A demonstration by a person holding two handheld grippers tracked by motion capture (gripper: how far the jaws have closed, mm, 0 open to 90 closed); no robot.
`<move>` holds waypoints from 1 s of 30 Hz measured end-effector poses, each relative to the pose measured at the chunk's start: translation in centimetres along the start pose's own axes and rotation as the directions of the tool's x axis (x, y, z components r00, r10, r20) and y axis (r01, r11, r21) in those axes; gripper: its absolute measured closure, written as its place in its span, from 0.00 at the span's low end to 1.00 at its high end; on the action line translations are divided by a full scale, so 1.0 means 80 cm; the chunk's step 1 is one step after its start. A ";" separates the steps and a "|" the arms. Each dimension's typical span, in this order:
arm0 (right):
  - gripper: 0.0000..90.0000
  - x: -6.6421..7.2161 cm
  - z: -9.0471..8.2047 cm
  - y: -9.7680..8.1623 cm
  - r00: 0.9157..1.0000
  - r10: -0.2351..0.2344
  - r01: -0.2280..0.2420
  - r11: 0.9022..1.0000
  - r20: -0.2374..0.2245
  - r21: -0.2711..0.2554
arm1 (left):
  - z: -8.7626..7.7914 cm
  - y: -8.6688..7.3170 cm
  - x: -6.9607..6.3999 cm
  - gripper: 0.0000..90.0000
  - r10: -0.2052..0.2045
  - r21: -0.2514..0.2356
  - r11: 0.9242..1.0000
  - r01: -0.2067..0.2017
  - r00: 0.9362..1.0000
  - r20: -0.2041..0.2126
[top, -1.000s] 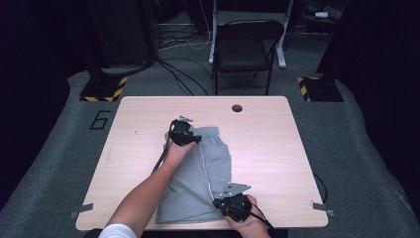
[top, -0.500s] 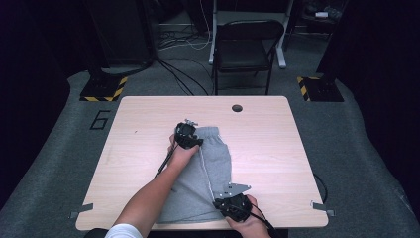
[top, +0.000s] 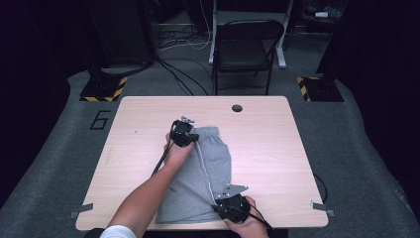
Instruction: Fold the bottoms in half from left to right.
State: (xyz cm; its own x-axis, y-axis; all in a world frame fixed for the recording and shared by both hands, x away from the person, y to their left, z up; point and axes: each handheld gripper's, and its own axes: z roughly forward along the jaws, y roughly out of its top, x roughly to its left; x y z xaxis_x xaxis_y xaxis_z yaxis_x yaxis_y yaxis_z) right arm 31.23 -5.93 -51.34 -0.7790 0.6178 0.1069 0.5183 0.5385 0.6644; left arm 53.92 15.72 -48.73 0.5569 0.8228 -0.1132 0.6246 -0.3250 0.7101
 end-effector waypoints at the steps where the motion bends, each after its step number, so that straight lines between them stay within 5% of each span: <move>1: 0.84 0.000 0.000 0.000 1.000 0.000 0.000 1.000 0.000 0.000 | 0.000 0.000 0.000 0.98 0.000 0.000 1.000 0.000 1.000 0.000; 4: 0.93 0.000 -0.004 0.001 1.000 -0.025 0.025 0.999 -0.014 -0.024 | -0.007 0.002 -0.001 0.98 0.002 -0.017 1.000 -0.002 1.000 0.005; 10: 0.93 0.011 -0.016 0.008 0.997 -0.050 0.047 0.997 -0.055 -0.061 | -0.033 0.008 0.002 0.99 -0.018 -0.088 0.996 0.021 0.999 0.034; 20: 0.93 0.025 -0.041 0.023 0.991 -0.127 0.121 0.983 -0.036 -0.137 | -0.054 0.018 -0.003 0.99 -0.030 -0.159 0.987 0.038 0.998 0.053; 30: 0.93 0.031 -0.058 0.023 0.986 -0.163 0.159 0.976 -0.018 -0.148 | -0.058 0.046 -0.024 0.99 0.045 -0.151 0.988 -0.036 0.997 0.061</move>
State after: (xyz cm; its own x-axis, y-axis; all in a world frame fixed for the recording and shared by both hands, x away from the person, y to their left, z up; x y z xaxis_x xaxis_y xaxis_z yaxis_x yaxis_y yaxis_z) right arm 28.64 -6.10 -46.40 -0.8594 0.5111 0.0102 0.3297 0.5389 0.7752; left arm 52.63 15.12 -42.64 0.6168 0.7774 -0.1228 0.5145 -0.2802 0.8105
